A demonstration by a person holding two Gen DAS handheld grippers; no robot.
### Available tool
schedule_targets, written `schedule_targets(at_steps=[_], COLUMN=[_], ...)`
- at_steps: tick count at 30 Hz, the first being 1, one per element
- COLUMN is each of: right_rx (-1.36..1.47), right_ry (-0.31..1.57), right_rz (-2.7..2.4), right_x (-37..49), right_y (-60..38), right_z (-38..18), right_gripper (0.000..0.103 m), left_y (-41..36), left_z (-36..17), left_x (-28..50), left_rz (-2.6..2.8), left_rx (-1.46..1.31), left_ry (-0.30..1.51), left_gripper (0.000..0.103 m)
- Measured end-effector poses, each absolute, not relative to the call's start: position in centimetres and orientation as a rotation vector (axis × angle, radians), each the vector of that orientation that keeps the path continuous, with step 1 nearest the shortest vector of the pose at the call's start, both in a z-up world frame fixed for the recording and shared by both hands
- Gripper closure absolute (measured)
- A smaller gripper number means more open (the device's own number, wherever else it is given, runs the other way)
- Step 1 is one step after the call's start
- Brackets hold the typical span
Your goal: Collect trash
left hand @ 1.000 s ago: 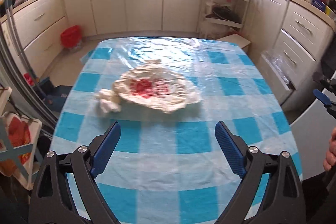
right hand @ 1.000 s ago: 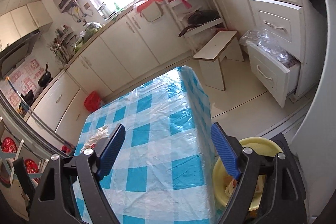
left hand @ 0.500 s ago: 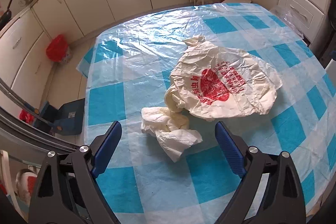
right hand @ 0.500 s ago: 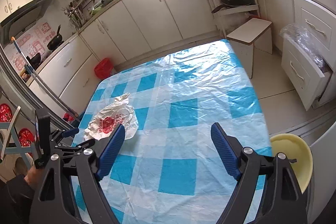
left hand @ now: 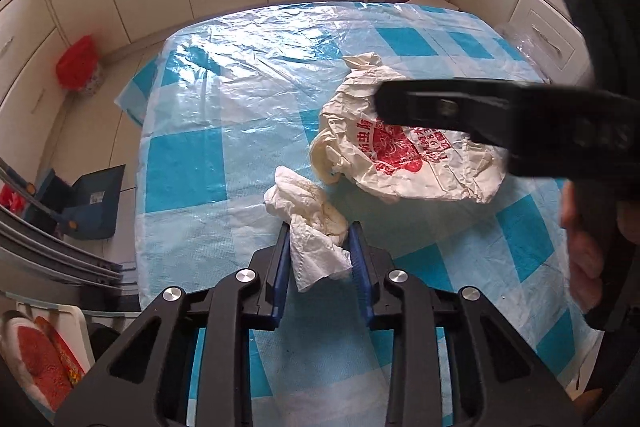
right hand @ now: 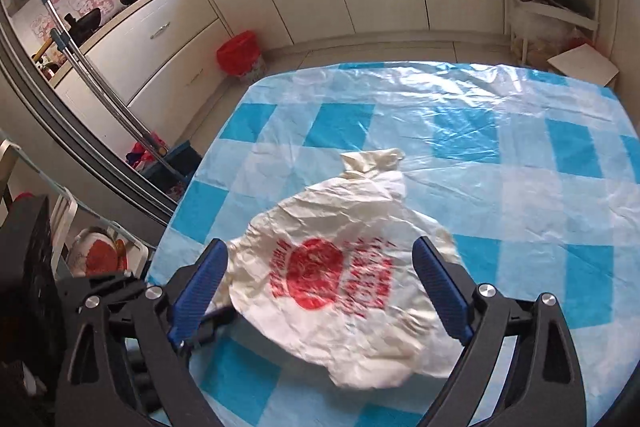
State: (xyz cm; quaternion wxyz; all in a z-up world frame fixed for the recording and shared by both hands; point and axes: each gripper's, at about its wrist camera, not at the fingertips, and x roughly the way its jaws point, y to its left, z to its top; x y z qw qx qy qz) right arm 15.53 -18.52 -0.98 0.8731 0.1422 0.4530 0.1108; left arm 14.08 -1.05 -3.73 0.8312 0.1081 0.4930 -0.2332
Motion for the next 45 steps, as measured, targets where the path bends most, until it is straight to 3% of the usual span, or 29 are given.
schedule_targets(at_steps=[6,9,11,13,18,29,32,33,34,37,41,45], right_rx=[0.182,0.090,0.047,0.062,0.083,0.135,0.109,0.104,0.099,0.075,0.070,0.110], right_ry=[0.987,0.952,0.943,0.953,0.947,0.929,0.914,0.902,0.885,0.839,0.843,0.884], right_rz=[0.177,0.185,0.199,0.227,0.244,0.278,0.306,0.311,0.313,0.298,0.261,0.240], right_x=[17.4,16.3,15.3,14.6,11.0,1.8,0.9,0.6,0.2,-0.5,-0.3,0.6], right_y=[-15.9,-15.5,-15.7,-16.5,-19.4,-24.7,-24.5,-24.6,-24.8,-25.3,-26.0,-26.5], right_z=[-2.8,-3.1,-3.0,-2.9,-1.7,-1.8,-2.1,-1.9,-1.5,-0.9,-1.4,-2.3], right_gripper=[0.014,0.030,0.047,0.073,0.082,0.081,0.068,0.058,0.048,0.032,0.024,0.020], left_y=[-0.6,-0.4,-0.5,-0.6,-1.4,-4.4,-5.2,-5.2,-5.2,-4.9,-4.7,-5.2], left_z=[-3.6,-3.5,-3.5,-3.4,-2.9,-3.4,-3.6,-3.6,-3.6,-3.3,-3.0,-3.2], left_x=[13.8,13.7,13.5,13.4,12.3,6.5,4.6,4.2,3.8,3.4,4.3,4.6], left_rz=[-0.517,-0.519,-0.518,-0.523,-0.542,-0.578,-0.525,-0.515,-0.493,-0.452,-0.415,-0.415], left_rx=[0.235,0.239,0.247,0.244,0.224,0.120,0.164,0.172,0.178,0.185,0.212,0.225], left_ry=[1.059,1.064,1.066,1.071,1.061,1.064,1.022,1.018,1.014,0.986,0.956,0.950], left_gripper=[0.077,0.077,0.077,0.077,0.078,0.078,0.072,0.070,0.061,0.047,0.039,0.039])
